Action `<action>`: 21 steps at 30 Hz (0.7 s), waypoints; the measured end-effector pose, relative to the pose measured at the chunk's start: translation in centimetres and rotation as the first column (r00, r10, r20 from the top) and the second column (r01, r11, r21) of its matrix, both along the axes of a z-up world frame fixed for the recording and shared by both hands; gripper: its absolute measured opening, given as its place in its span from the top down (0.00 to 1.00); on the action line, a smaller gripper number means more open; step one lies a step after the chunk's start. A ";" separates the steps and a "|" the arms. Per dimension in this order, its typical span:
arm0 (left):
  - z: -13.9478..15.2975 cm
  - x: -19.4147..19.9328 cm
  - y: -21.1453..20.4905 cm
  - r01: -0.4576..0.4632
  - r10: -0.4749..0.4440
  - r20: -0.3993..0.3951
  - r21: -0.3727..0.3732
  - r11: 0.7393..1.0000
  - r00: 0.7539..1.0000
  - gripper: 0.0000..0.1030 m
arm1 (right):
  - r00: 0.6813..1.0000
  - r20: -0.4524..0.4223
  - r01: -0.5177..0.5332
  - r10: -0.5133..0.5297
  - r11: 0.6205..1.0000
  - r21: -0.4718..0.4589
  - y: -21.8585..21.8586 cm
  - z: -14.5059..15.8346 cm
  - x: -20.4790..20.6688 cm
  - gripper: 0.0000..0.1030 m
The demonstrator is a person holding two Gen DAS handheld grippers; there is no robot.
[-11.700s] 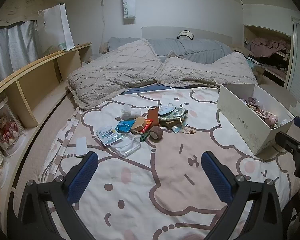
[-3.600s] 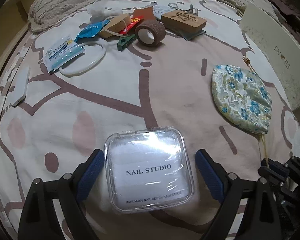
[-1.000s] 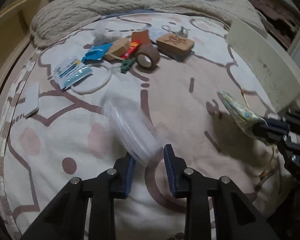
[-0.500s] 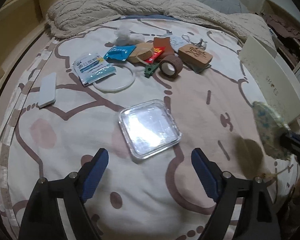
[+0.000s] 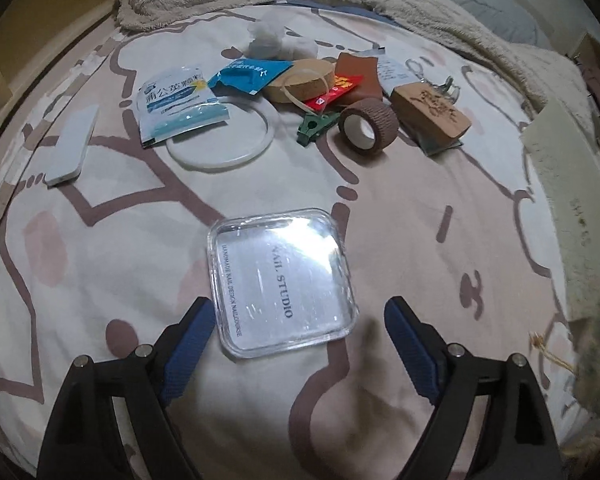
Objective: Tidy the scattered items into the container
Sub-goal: 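Carry the pouch in the right gripper while the left carries the case toward the box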
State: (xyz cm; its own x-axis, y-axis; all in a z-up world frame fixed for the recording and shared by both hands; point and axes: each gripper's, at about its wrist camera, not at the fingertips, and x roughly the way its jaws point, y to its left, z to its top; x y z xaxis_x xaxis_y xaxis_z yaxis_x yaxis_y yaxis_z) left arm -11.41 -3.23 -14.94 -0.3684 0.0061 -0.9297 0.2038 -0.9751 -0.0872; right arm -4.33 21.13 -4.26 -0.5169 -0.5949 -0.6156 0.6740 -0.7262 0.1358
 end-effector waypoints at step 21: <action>-0.1 -1.3 0.1 -0.015 0.016 0.028 -0.045 0.999 0.999 0.26 | 0.999 -0.023 0.038 -0.039 0.998 -0.045 3.0 3.2 -0.1 0.93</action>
